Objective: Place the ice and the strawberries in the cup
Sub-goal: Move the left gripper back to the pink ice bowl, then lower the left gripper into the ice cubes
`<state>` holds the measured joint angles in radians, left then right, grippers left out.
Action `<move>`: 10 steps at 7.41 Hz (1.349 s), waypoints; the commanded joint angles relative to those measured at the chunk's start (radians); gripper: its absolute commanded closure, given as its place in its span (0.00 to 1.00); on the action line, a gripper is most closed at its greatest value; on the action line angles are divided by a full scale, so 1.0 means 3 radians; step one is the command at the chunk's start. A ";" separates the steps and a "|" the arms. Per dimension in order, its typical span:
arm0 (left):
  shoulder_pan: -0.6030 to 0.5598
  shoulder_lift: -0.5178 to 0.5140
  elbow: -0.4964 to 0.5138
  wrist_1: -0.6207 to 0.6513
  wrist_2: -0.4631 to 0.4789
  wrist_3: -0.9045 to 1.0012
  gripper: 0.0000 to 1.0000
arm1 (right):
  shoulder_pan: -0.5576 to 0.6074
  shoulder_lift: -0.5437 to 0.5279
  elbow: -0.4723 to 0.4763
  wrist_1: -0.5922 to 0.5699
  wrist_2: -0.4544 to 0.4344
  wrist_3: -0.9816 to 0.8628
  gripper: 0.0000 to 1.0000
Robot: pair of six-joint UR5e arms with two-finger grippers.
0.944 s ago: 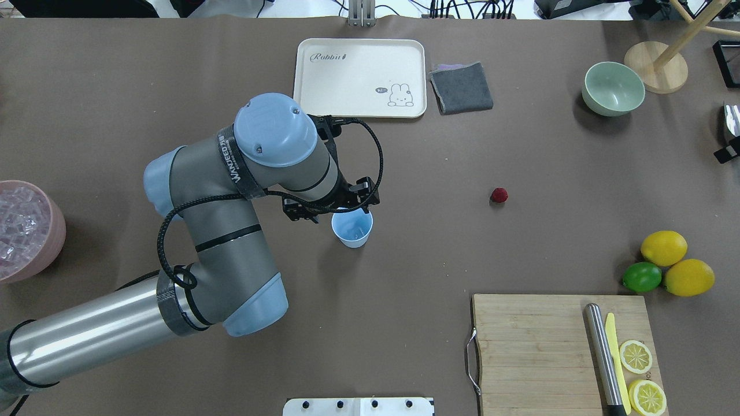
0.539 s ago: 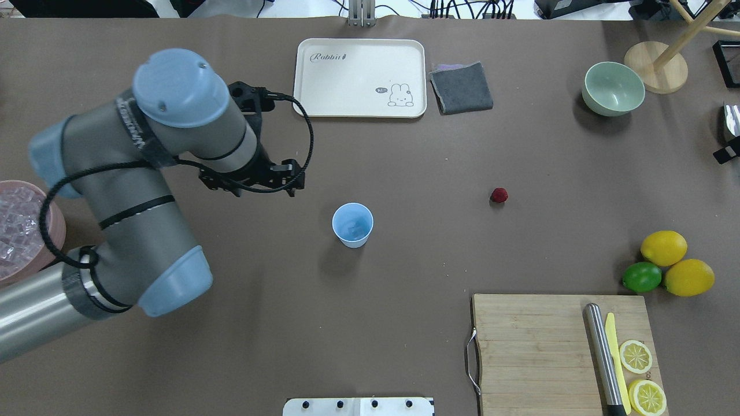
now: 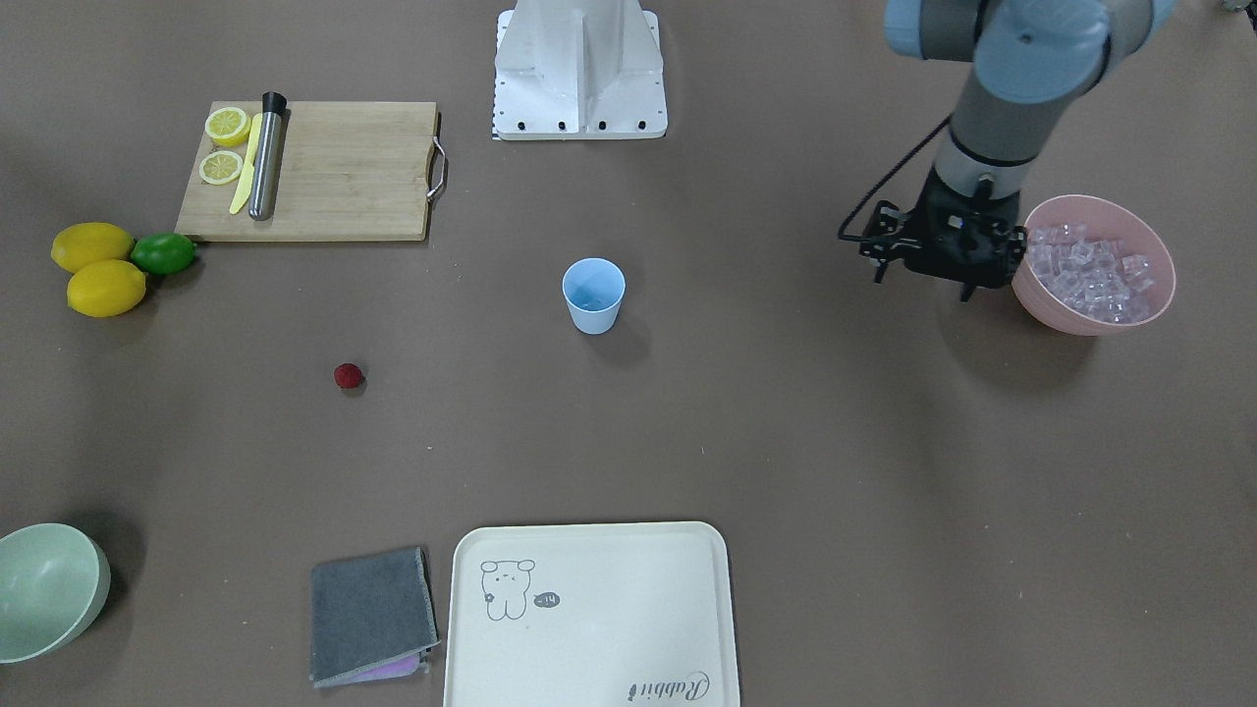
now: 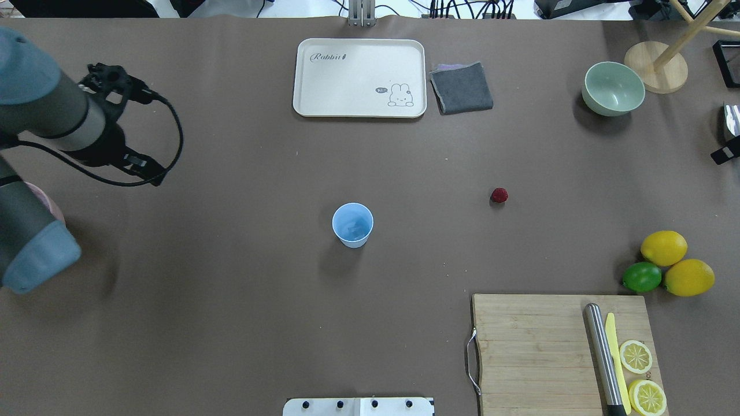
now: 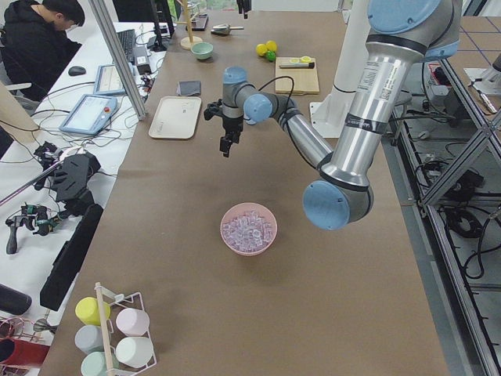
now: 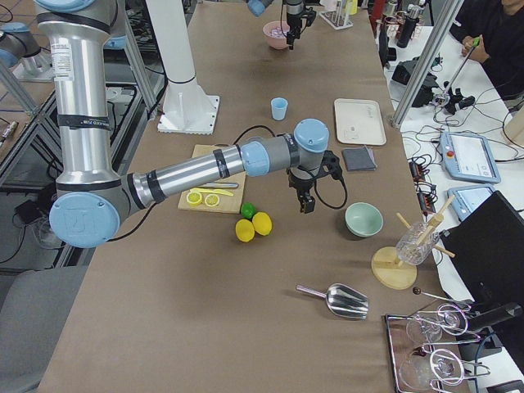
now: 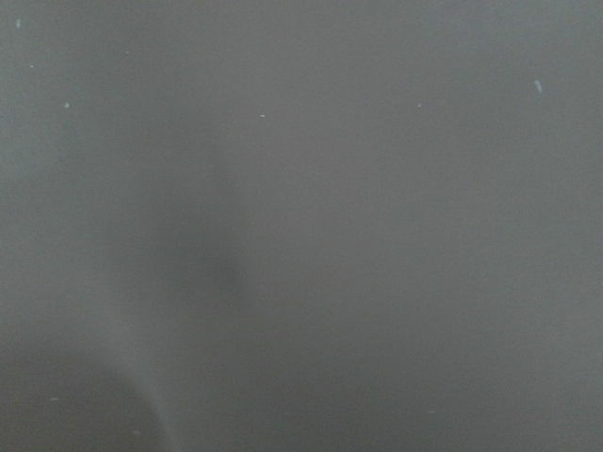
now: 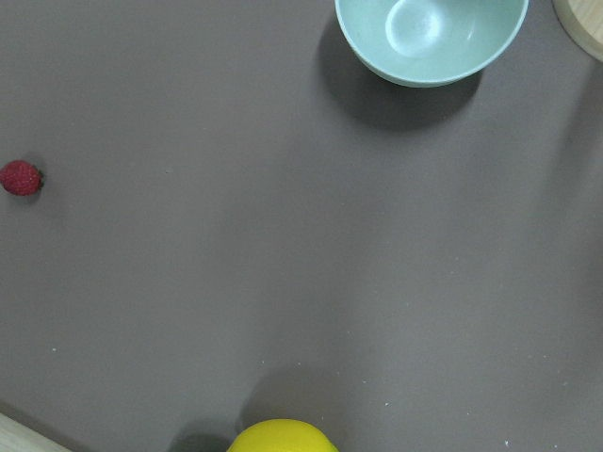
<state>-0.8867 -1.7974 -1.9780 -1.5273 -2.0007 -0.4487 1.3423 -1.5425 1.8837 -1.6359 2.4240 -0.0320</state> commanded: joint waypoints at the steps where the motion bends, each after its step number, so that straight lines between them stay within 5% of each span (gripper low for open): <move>1: -0.0366 0.0728 0.0073 -0.0771 -0.0420 0.0629 0.03 | -0.0005 0.0003 0.0000 0.0002 -0.0001 -0.0016 0.00; 4: -0.0822 0.1154 0.0140 -0.0820 -0.0505 0.1628 0.03 | -0.0005 -0.0002 0.0015 0.0002 0.0004 -0.0001 0.00; 10: -0.0808 0.1302 0.0360 -0.0881 -0.0739 0.1036 0.12 | -0.0005 -0.0013 0.0041 -0.0003 0.0040 -0.0001 0.00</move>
<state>-1.1326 -1.4104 -1.8841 -1.7910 -2.1808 -0.0979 1.3407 -1.5453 1.8929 -1.6366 2.4358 -0.0323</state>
